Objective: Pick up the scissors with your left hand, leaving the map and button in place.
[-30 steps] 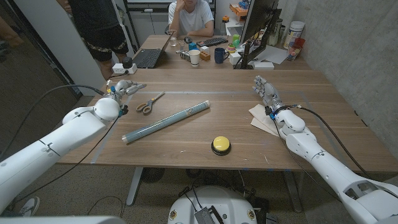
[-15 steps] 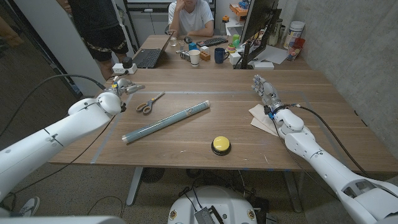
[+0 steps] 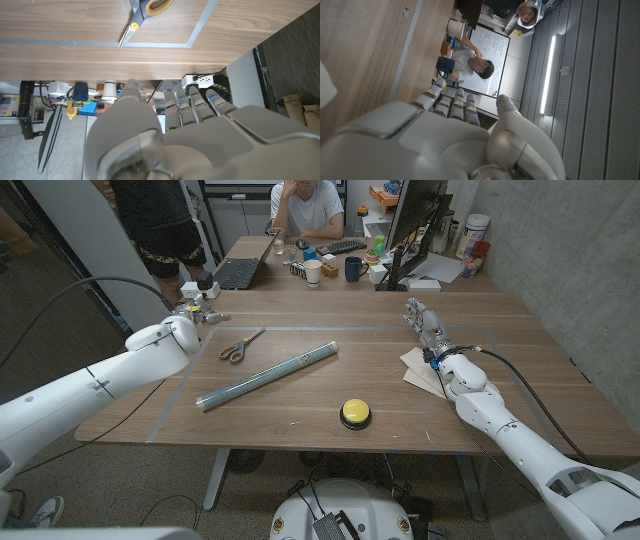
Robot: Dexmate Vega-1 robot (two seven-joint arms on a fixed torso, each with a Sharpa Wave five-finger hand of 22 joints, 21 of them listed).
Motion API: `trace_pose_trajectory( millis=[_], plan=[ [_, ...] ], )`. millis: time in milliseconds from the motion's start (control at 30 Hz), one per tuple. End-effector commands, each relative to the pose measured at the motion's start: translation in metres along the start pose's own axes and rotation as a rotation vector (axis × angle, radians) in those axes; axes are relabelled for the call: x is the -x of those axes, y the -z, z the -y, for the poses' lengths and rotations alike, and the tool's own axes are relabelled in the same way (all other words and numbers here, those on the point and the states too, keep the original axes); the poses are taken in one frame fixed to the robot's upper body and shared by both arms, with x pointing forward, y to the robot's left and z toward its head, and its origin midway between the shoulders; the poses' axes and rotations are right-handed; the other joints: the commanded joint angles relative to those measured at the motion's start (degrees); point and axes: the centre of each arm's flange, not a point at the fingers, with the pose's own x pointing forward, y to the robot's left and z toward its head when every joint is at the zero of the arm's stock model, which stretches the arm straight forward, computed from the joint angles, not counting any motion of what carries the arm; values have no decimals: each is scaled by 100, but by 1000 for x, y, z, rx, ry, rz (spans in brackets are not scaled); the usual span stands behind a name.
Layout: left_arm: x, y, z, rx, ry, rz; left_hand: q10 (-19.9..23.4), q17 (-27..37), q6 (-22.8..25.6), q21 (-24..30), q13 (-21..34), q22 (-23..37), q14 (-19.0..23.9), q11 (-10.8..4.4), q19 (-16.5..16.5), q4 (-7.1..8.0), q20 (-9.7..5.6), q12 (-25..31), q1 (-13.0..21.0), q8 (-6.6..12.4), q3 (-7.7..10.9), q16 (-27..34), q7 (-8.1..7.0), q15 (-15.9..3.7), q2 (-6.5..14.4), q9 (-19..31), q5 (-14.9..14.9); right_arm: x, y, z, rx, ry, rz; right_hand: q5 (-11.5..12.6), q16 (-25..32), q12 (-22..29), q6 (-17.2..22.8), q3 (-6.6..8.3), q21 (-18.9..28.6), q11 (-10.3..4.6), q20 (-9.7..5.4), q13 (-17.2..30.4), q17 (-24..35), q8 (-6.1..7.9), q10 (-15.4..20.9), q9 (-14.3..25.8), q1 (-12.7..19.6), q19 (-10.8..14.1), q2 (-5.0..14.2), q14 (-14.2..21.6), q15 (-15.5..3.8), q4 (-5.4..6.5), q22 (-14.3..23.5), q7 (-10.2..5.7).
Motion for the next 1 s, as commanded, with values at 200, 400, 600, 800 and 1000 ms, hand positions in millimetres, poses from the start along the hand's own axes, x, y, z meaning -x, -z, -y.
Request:
trace_pose_trajectory(
  millis=[200, 400, 600, 800, 1000],
  plan=[
    [-17, -10, -1, -258, 29, -104, 59, 16, 195, 28, 12, 9, 31, 36, 34, -70, 51, -23, 111, 73, 16, 2, 34, 35, -2, 31, -8, 3, -6, 0, 5, 9, 21, 41, 32, -9, 70, -11, 19, 2, -226, 21, 17, 9, 49, 8, 40, 51, -27, 39, 5, -8, 22, -15],
    [-19, -16, 4, -329, 34, -111, 51, 16, 249, 22, 12, 10, 30, 22, 26, -85, 65, -37, 139, 82, 17, -7, 18, 47, -11, 30, -13, 3, -6, -2, 3, 4, 23, 42, 30, -7, 81, -12, 15, 13, -223, 21, 16, 11, 60, 8, 37, 50, -32, 43, 5, -7, 22, -17],
    [-23, -24, 13, -398, 28, -123, 63, 17, 261, 19, 12, 10, 33, 30, 21, -95, 62, -39, 157, 79, 18, -12, 0, 41, -15, 30, -15, 3, -2, -6, -10, -6, 26, 43, 27, -8, 97, -11, 11, 8, -226, 21, 16, 16, 61, 8, 36, 45, -33, 43, 2, -7, 21, -23],
    [-23, -28, 21, -424, 10, -113, 56, 18, 270, 16, 12, 10, 34, 18, 16, -103, 63, -50, 172, 72, 15, -17, 16, 49, -25, 29, -18, 4, 2, -4, -15, -9, 26, 42, 26, -9, 100, -16, 5, 12, -225, 21, 17, 14, 66, 8, 29, 40, -36, 46, 1, -4, 22, -20],
    [-24, -31, 29, -419, 2, -105, 55, 21, 270, 8, 12, 11, 47, 39, -1, -106, 67, -58, 177, 59, 6, -16, 33, 82, -39, 29, -22, 4, 5, -3, -11, -22, 19, 42, 25, -11, 108, -19, 1, 5, -224, 21, 17, 15, 66, 7, 26, 38, -42, 51, 3, -3, 22, -23]
  ],
)
